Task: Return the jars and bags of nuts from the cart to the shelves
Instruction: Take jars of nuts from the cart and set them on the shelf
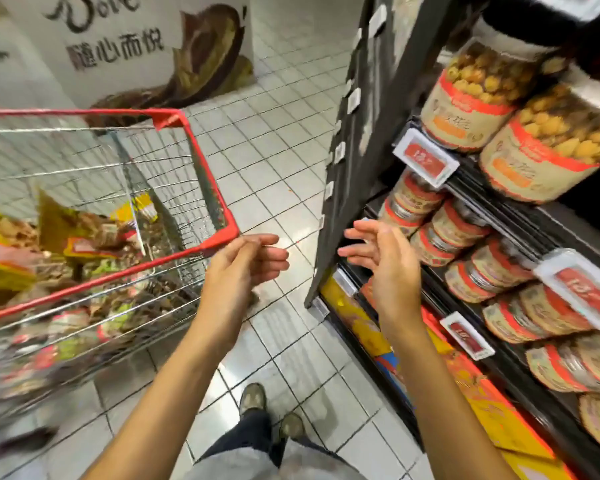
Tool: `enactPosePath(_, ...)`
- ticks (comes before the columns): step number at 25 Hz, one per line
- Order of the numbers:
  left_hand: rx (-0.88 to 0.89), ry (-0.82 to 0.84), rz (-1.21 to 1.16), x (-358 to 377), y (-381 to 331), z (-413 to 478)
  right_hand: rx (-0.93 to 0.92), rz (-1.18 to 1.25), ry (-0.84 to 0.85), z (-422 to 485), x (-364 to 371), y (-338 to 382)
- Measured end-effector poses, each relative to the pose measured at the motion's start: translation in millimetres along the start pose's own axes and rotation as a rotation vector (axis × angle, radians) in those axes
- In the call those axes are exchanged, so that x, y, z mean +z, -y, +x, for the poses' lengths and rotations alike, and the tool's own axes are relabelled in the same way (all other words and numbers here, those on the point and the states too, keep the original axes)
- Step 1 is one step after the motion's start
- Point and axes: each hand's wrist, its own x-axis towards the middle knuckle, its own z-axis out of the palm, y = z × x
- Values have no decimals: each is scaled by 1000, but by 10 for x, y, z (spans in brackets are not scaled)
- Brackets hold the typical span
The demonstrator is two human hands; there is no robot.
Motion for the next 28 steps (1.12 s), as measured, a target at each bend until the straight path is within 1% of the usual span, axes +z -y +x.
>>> enactPosePath(3, 2, -300, -69, -805, 80, -383, 105, 40, 237, -234, 600, -206)
enactPosePath(5, 14, -468, -128, -1302, 87, -576, 134, 9, 417, -362, 1073, -282)
enactPosePath(7, 22, -586, -182, -1753, 47, -662, 97, -32, 592, -472, 1550, -327)
enactPosePath(10, 46, -709, -221, -2477, -72, -633, 80, -40, 753, -620, 2276, -446)
enactPosePath(12, 69, -729, -214, -3054, -203, -512, 103, -48, 767, -668, 2829, -565)
enactPosePath(14, 76, -733, -188, -3709, -374, -324, 162, -77, 708, -671, 3442, -675)
enactPosePath(17, 30, -719, -105, -4631, -629, -23, 352, -111, 642, -619, 4265, -851)
enactPosePath(19, -19, -701, -17, -5201, -731, 319, 456, -180, 640, -552, 4796, -1030)
enactPosePath(21, -148, -681, 138, -5675, -590, 747, 542, -274, 661, -508, 5235, -1306)
enactPosePath(22, -241, -645, 264, -5860, -475, 960, 581, -348, 689, -494, 5429, -1475)
enactPosePath(24, -465, -510, 494, -6184, -186, 1299, 655, -481, 762, -471, 5759, -1894)
enactPosePath(26, -646, -473, 640, -6484, 179, 1493, 662, -574, 819, -484, 6061, -2334)
enactPosePath(28, -700, -496, 861, -6751, 581, 1611, 653, -680, 881, -551, 6361, -2745)
